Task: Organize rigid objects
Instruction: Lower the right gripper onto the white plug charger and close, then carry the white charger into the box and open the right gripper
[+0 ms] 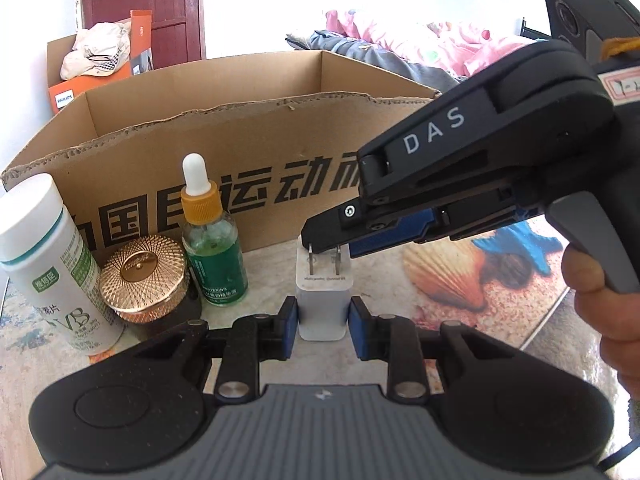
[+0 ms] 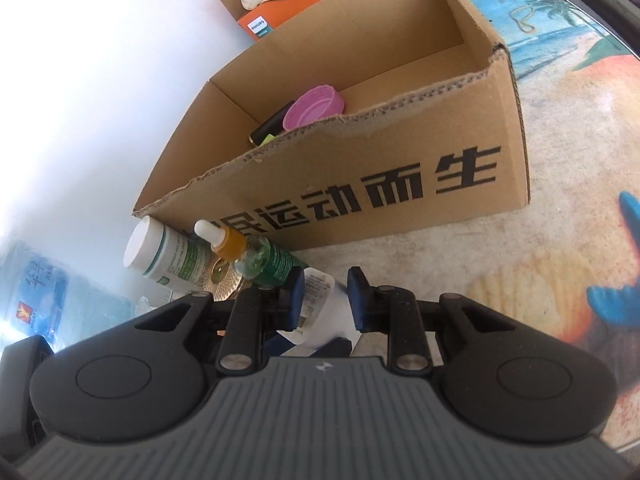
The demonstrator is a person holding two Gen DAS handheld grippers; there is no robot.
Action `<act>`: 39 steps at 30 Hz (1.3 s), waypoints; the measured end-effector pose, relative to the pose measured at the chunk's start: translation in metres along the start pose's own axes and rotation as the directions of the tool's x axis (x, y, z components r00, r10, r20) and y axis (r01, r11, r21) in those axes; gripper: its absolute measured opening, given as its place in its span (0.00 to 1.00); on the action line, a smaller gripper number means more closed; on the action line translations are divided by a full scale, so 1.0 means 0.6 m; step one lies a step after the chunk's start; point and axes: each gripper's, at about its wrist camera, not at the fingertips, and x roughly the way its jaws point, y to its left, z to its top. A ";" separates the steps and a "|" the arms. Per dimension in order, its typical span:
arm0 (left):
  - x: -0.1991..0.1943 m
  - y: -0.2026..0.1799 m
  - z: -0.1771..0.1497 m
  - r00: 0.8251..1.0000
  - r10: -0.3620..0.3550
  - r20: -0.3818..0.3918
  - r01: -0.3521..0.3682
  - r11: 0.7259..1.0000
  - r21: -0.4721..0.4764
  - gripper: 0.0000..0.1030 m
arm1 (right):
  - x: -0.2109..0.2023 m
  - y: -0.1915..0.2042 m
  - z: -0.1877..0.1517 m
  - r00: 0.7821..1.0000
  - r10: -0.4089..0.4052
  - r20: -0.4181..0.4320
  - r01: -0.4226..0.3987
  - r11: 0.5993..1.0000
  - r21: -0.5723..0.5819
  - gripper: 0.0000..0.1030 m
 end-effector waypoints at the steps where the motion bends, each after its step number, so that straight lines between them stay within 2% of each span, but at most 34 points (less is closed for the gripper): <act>1: -0.006 -0.003 -0.005 1.000 -0.004 -0.007 0.004 1.000 0.004 0.27 | -0.005 0.001 -0.007 1.000 0.000 -0.004 0.000 1.000 0.001 0.22; 8: -0.032 -0.022 -0.031 1.000 -0.007 -0.019 0.008 1.000 0.025 0.28 | -0.024 0.006 -0.045 1.000 0.005 -0.006 -0.005 1.000 0.000 0.23; 13: -0.029 -0.030 -0.021 1.000 0.001 0.005 -0.002 0.999 0.046 0.28 | -0.025 0.012 -0.041 1.000 -0.016 -0.001 0.016 1.000 -0.023 0.24; 17: -0.013 -0.031 -0.015 1.000 0.012 -0.007 -0.011 0.999 0.046 0.29 | -0.026 0.016 -0.042 1.000 -0.027 -0.001 0.026 0.999 -0.028 0.24; 28: 0.000 -0.041 -0.016 1.000 0.029 -0.011 -0.028 0.999 0.033 0.27 | -0.030 0.004 -0.047 1.000 -0.004 0.001 0.004 1.000 0.000 0.25; 39: -0.051 -0.041 -0.001 0.997 0.049 0.064 -0.050 0.999 0.022 0.27 | -0.067 0.043 -0.036 0.998 0.014 0.061 -0.011 0.999 -0.050 0.25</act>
